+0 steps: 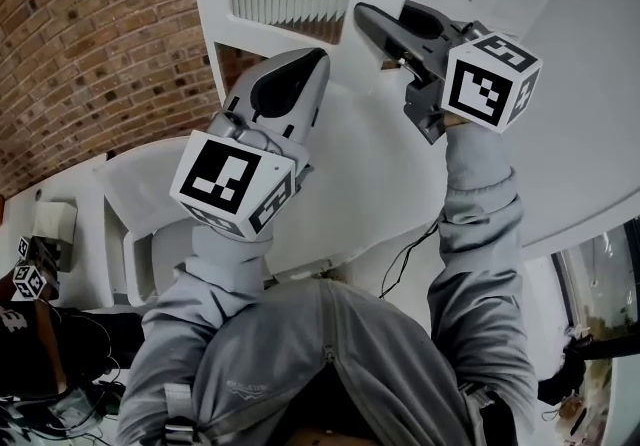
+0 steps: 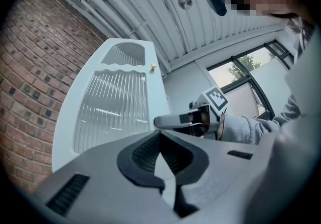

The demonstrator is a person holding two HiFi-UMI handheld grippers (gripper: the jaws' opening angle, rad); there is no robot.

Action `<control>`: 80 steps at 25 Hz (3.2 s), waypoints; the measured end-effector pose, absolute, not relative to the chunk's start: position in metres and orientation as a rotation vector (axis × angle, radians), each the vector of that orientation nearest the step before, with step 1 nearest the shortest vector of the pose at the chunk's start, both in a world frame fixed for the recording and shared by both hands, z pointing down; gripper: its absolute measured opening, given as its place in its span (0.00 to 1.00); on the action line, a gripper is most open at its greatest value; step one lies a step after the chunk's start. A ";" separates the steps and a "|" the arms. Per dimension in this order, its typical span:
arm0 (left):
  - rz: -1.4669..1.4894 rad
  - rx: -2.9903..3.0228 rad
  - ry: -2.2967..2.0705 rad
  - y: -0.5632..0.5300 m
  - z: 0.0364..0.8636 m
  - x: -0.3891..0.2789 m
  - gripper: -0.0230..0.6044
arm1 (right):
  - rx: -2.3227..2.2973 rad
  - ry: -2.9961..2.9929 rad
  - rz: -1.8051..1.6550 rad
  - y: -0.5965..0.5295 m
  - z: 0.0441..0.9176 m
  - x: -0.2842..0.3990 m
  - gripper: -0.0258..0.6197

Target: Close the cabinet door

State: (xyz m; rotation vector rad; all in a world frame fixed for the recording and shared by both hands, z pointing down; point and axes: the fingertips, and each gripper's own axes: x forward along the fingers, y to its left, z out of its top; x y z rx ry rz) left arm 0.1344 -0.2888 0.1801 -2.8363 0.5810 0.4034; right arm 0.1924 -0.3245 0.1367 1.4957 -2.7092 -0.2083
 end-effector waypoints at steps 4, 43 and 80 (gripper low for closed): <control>0.390 -2.832 0.607 -0.304 0.180 0.156 0.04 | 1.433 -2.728 -0.213 -0.339 0.137 0.206 0.20; 0.272 -2.781 0.931 -0.439 0.206 0.226 0.04 | 0.979 -2.955 -0.196 -0.445 0.131 0.250 0.22; 0.243 -2.696 1.025 -0.482 0.198 0.241 0.04 | 1.274 -2.846 -0.253 -0.481 0.136 0.297 0.30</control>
